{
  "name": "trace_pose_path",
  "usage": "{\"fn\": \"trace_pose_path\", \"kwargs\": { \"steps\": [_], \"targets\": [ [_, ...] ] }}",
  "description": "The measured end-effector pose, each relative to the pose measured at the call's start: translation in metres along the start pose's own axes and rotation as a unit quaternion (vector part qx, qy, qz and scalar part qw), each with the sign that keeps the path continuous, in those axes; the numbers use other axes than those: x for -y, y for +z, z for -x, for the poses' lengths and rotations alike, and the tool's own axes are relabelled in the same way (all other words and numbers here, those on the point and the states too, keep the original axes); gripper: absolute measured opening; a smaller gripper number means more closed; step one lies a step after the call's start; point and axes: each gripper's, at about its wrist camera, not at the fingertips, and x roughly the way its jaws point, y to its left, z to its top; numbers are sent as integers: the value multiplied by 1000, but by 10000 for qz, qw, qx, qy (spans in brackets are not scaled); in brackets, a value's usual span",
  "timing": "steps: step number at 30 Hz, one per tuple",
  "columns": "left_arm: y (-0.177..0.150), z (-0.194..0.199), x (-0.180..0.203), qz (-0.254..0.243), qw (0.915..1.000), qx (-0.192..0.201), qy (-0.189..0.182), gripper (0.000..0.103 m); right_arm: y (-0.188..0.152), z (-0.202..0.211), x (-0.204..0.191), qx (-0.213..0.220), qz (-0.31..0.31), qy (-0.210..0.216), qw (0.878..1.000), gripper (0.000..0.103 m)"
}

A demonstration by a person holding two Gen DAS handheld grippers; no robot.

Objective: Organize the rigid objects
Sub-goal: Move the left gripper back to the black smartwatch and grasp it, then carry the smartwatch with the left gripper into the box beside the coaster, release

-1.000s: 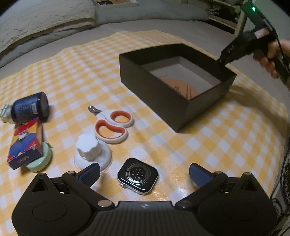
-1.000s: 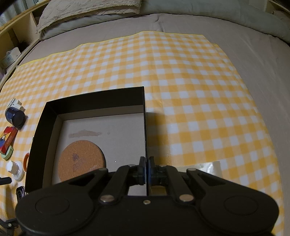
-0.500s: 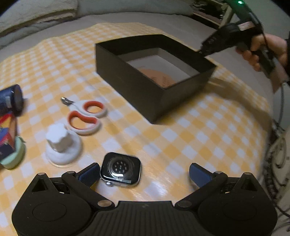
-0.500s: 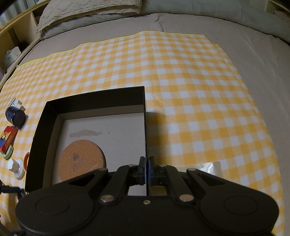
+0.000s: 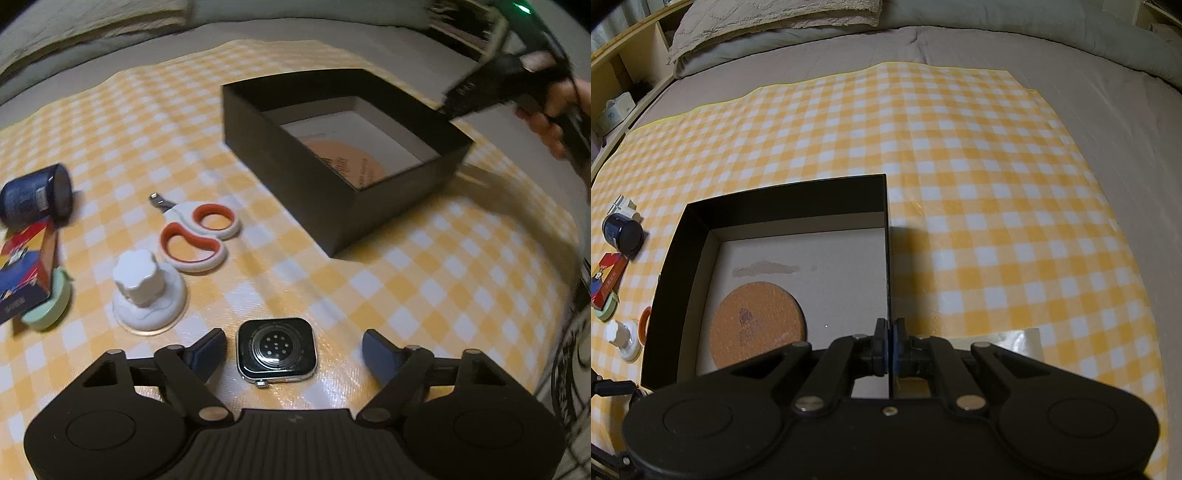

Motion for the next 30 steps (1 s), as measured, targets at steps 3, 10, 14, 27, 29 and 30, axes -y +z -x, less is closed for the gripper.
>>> {"fn": "trace_pose_path", "kwargs": {
  "steps": [3, 10, 14, 27, 29, 30],
  "targets": [
    [5, -1, 0, 338, 9992, -85, 191, 68, 0, 0, 0, -2, 6, -4, 10000, 3],
    [11, 1, -3, 883, 9941, -307, 558, 50, 1, 0, 1, 0, 9, -4, 10000, 3],
    [12, 3, -6, 1019, 9923, -378, 588, 48, 0, 0, 1, -2, 9, -3, 10000, 3],
    [30, 26, -10, 1485, 9873, -153, 548, 47, 0, 0, 1, -12, 16, -8, 10000, 3],
    [35, 30, -8, 1520, 9871, -41, 499, 47, 0, 0, 0, -13, 17, -4, 10000, 3],
    [38, 32, -6, 1515, 9873, 20, 479, 47, 0, 0, 0, -13, 21, -4, 10000, 3]
  ]
}}
